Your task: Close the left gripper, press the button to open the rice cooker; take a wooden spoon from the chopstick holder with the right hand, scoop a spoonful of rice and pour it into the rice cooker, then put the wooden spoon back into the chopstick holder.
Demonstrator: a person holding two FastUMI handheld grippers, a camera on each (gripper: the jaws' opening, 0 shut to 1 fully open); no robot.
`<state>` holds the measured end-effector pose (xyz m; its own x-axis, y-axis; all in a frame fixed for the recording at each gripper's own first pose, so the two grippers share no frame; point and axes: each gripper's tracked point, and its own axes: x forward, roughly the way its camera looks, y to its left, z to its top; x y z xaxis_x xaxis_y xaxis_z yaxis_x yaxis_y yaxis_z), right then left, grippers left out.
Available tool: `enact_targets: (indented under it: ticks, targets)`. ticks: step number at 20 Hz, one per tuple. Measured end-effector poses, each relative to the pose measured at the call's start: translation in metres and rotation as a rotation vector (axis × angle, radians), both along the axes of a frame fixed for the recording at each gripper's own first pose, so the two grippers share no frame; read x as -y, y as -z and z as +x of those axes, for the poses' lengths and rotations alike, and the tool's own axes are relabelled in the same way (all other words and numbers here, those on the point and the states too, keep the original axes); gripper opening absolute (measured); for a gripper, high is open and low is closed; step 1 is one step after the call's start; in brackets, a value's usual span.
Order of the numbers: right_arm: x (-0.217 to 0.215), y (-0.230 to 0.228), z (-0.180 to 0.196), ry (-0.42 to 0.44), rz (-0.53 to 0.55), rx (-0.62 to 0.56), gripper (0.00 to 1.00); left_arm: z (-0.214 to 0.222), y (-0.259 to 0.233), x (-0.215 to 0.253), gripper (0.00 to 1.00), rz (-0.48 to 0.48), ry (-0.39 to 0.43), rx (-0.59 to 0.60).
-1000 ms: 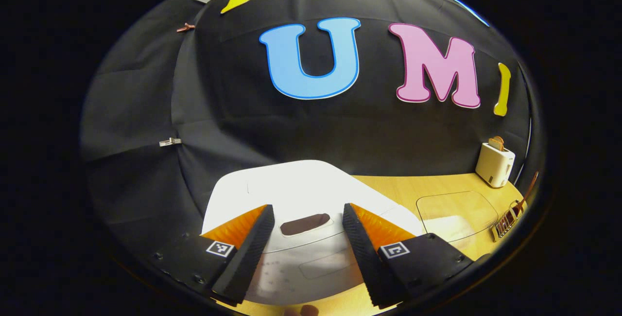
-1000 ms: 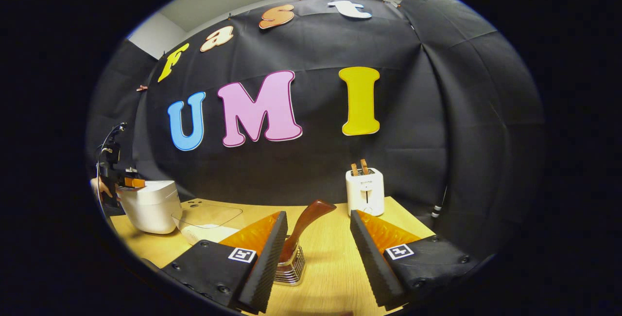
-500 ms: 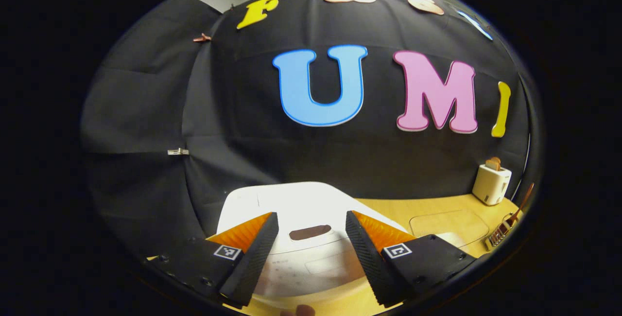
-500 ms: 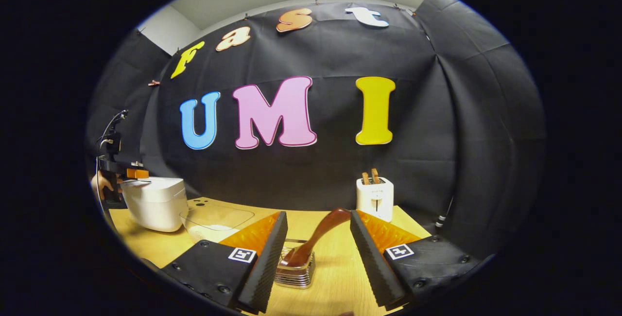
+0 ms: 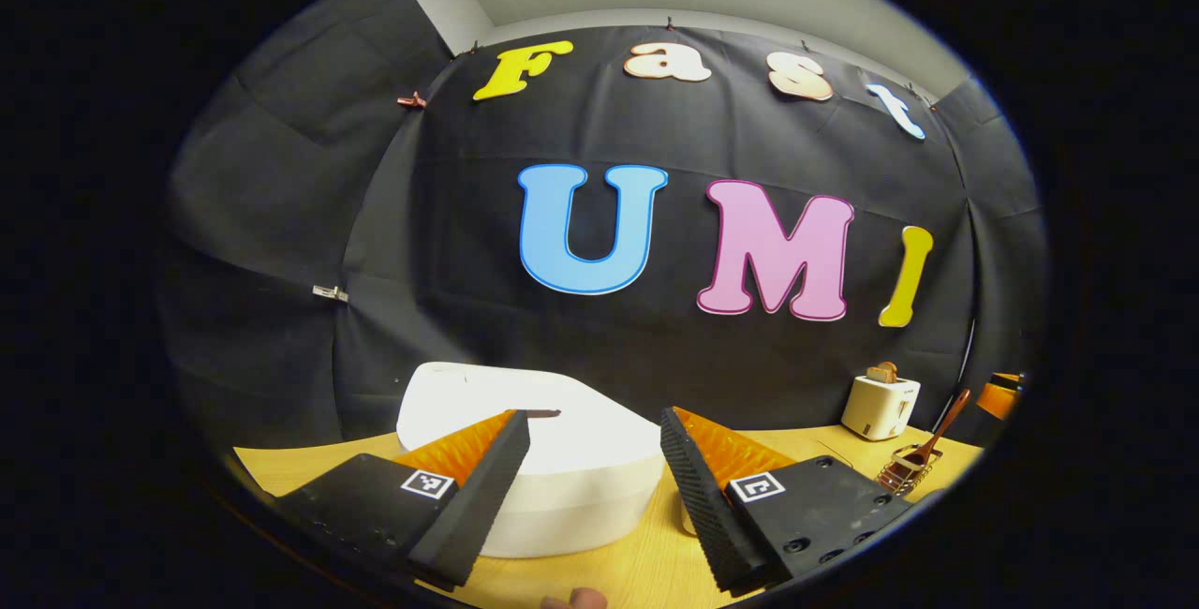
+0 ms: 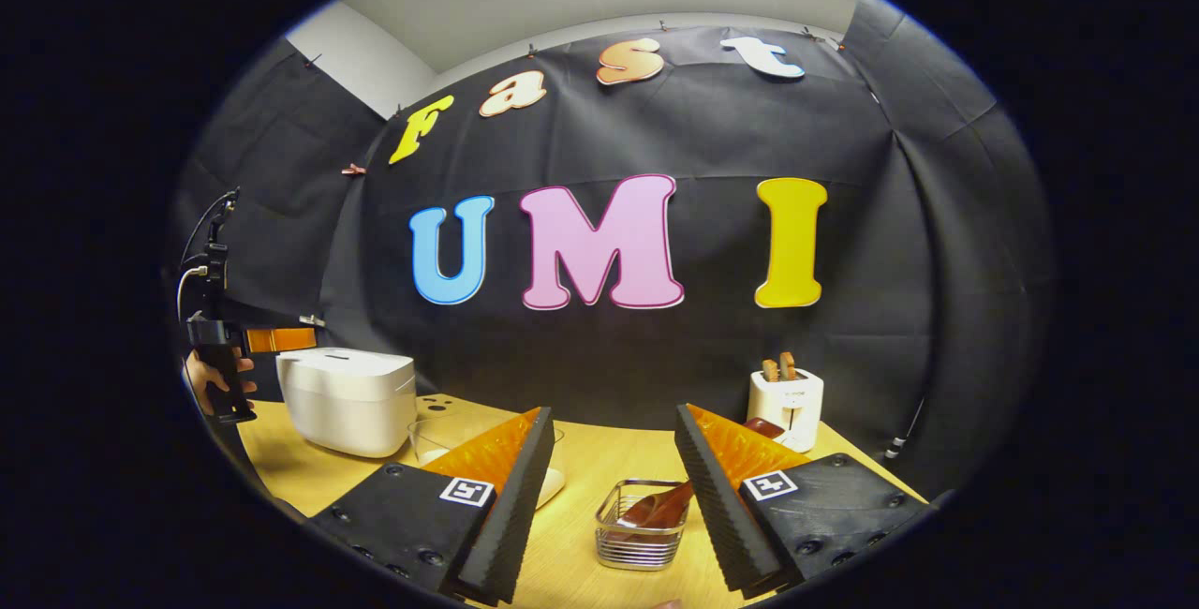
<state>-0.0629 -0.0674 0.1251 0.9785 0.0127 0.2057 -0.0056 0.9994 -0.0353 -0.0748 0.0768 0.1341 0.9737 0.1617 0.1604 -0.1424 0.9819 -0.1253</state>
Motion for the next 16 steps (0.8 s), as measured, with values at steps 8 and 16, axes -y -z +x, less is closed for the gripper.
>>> enact_targets:
  ticks: [8, 16]
  targets:
    - [-0.03, 0.046, -0.003, -0.04, -0.026, -0.053, 0.82, -0.008, 0.023, 0.045, 0.92, 0.028, 0.098, 0.015]
    - [-0.047, 0.063, 0.003, -0.044, -0.073, -0.068, 0.93, 0.007, 0.042, 0.067, 0.92, 0.035, 0.148, 0.023]
